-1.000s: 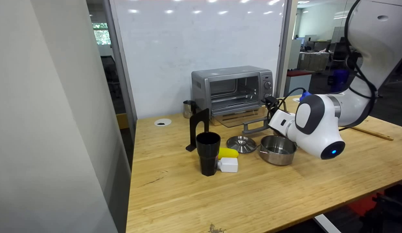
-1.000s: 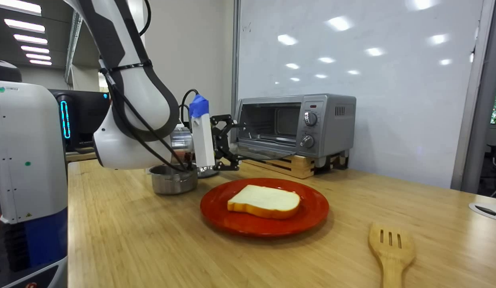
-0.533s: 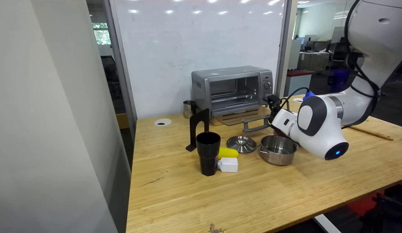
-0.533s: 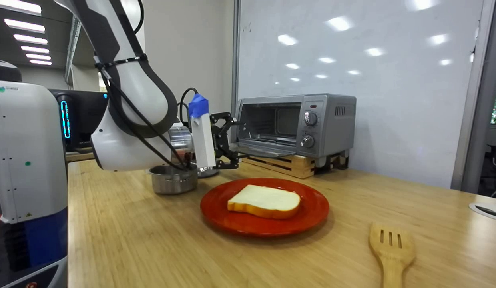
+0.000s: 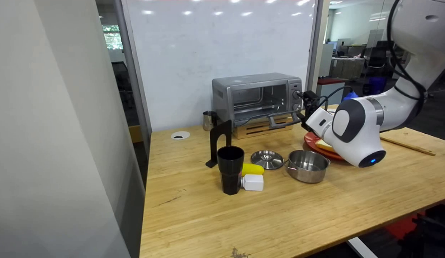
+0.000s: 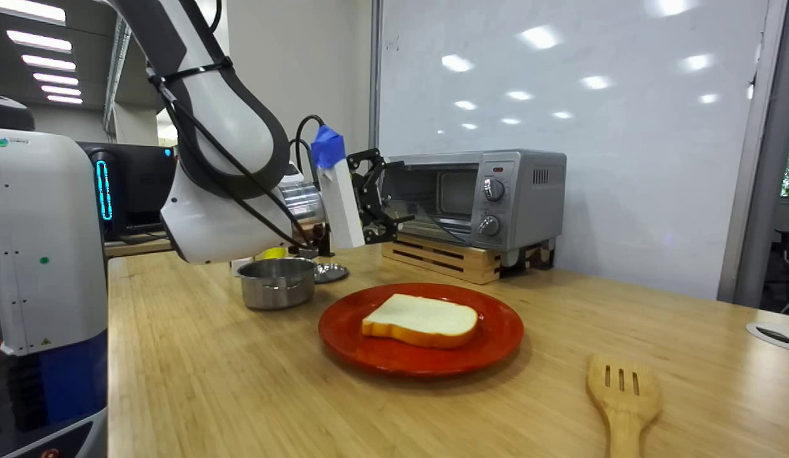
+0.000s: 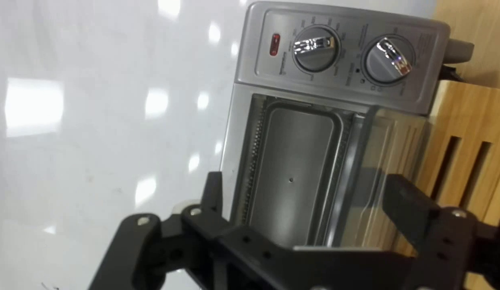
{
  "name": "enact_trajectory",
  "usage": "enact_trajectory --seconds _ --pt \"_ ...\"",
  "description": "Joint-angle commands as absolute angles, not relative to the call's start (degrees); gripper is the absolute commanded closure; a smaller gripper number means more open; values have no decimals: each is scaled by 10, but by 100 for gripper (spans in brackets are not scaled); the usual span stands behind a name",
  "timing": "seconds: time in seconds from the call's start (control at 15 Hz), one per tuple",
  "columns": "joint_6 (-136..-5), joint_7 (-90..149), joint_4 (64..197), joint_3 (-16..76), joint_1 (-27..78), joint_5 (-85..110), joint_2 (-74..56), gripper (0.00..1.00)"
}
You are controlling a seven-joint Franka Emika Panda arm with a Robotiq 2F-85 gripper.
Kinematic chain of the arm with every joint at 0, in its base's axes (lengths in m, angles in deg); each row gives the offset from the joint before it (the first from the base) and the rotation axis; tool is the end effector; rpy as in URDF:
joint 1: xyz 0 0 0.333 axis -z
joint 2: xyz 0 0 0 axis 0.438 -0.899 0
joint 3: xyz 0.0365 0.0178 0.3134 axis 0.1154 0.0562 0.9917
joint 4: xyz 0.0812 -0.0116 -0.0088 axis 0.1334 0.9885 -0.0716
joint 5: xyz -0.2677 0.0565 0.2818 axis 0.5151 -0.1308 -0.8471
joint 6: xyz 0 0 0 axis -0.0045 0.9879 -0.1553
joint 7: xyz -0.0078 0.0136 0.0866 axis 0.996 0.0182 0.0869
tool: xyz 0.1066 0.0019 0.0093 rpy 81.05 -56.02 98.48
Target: Close the toaster oven
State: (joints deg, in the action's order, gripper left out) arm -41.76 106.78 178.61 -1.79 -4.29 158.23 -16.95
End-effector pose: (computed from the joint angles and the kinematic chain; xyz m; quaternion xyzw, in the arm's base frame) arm 0.4876 -0.1012 0.1948 0.5443 0.3708 0.3058 0.6876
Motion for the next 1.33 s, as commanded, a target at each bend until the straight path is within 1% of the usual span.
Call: enact_trajectory --seconds 0.0,0.2,0.6,1.27 --pt "-405 1102 1789 -80 -86 1582 -174 0" --pt "-421 1132 1772 -120 -120 1582 -193 0" --pt "-454 1181 1726 -172 -177 1583 -248 0" --pt "-521 1287 1640 -255 -218 1583 -376 0"
